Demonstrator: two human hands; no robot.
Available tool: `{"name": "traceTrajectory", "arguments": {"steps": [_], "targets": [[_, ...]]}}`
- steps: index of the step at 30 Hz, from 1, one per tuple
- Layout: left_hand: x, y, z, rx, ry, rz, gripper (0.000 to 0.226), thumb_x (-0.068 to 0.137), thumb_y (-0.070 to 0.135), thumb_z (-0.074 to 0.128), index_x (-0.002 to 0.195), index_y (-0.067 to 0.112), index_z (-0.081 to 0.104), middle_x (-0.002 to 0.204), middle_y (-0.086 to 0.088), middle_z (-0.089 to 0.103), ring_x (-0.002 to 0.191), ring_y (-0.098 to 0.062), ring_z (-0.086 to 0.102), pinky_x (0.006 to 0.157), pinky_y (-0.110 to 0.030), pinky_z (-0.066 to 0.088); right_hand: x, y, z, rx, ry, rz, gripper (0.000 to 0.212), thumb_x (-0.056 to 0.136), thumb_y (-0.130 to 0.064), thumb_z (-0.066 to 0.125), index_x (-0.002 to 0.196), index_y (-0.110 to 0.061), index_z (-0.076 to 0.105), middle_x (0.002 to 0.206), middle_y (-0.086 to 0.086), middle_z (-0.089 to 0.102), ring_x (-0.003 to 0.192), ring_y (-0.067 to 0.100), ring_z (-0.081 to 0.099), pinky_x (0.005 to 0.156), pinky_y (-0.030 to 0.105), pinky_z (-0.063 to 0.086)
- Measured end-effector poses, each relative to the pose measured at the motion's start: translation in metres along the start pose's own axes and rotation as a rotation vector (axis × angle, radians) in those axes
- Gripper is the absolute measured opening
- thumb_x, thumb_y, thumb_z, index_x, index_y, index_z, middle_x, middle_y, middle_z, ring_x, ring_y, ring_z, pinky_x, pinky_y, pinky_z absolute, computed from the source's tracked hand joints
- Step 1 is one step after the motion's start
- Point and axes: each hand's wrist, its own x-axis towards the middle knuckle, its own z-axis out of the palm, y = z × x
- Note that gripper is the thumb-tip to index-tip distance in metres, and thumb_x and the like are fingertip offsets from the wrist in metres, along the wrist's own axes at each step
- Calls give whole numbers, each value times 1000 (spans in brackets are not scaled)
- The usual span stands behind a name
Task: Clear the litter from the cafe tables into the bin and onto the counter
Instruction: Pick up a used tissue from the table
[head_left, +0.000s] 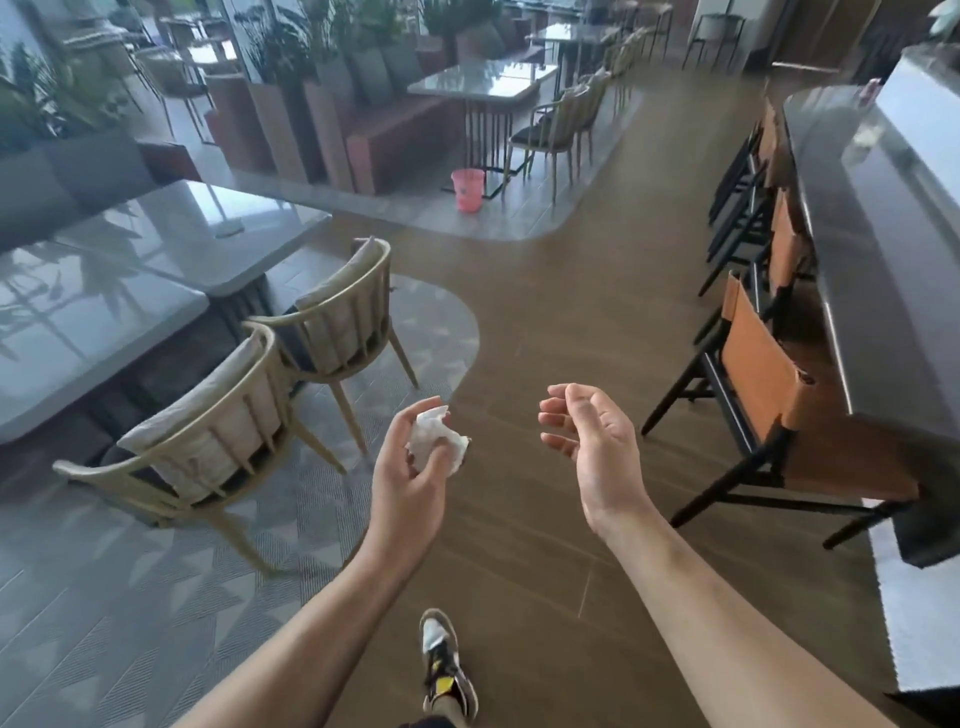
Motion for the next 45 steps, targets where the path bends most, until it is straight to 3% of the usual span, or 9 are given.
{"name": "traceTrajectory", "arguments": {"steps": [3, 7, 15, 18, 24, 27, 36, 41, 45], "targets": [[74, -20, 10, 45, -23, 37, 39, 99, 10, 69, 118, 45, 67, 110, 11, 75, 95, -28, 74, 81, -39, 60, 73, 8, 25, 4, -6, -18, 29, 96, -42, 57, 101, -18, 74, 96, 1, 73, 92, 17, 69, 78, 34, 57], [186, -41, 25, 28, -40, 41, 39, 99, 9, 69, 120, 43, 67, 115, 10, 76, 101, -19, 76, 87, -29, 60, 177, 18, 61, -1, -7, -52, 31, 95, -43, 57, 101, -19, 74, 96, 0, 73, 92, 17, 69, 78, 35, 57], [387, -39, 51, -22, -18, 9, 33, 96, 14, 70, 121, 35, 69, 113, 10, 75, 102, -30, 75, 94, -56, 60, 358, -1, 113, 13, 17, -122, 24, 96, -44, 60, 103, -27, 75, 107, 0, 71, 102, 13, 67, 85, 37, 59], [447, -42, 67, -45, -26, 0, 33, 89, 25, 67, 120, 36, 69, 110, 12, 75, 101, -34, 74, 94, -56, 60, 417, -2, 124, 19, 30, -132, 22, 96, -43, 61, 102, -28, 76, 109, 1, 71, 102, 12, 68, 85, 36, 58], [566, -70, 118, -50, -66, -1, 33, 93, 16, 67, 123, 30, 68, 112, 11, 75, 102, -29, 74, 96, -49, 61, 542, 17, 130, 31, 37, -127, 18, 96, -40, 61, 98, -32, 77, 104, -5, 73, 102, 8, 67, 89, 40, 56], [633, -82, 152, -47, -55, 2, 32, 90, 22, 66, 118, 37, 69, 111, 11, 76, 102, -31, 73, 92, -44, 61, 618, 25, 127, 30, 50, -130, 19, 96, -39, 61, 101, -29, 75, 101, -10, 74, 101, 5, 67, 93, 42, 54], [832, -92, 264, -79, -4, -36, 32, 81, 40, 70, 113, 39, 71, 111, 1, 76, 101, -25, 76, 98, -60, 58, 863, 4, 120, -22, 11, -159, 21, 95, -40, 60, 104, -29, 76, 103, -17, 74, 107, 5, 65, 96, 42, 53], [914, -101, 311, -140, -19, -43, 27, 91, 16, 67, 116, 26, 69, 101, 3, 76, 88, -13, 74, 92, -54, 62, 957, -1, 123, -49, -26, -149, 20, 95, -42, 60, 105, -33, 76, 108, -16, 74, 110, 5, 65, 99, 45, 53], [984, -110, 339, -194, 0, -61, 27, 88, 16, 63, 114, 22, 68, 100, -4, 73, 85, -18, 73, 90, -49, 61, 1028, 1, 128, -55, -23, -135, 22, 94, -44, 61, 105, -34, 76, 109, -14, 74, 111, 6, 65, 100, 46, 53]]}}
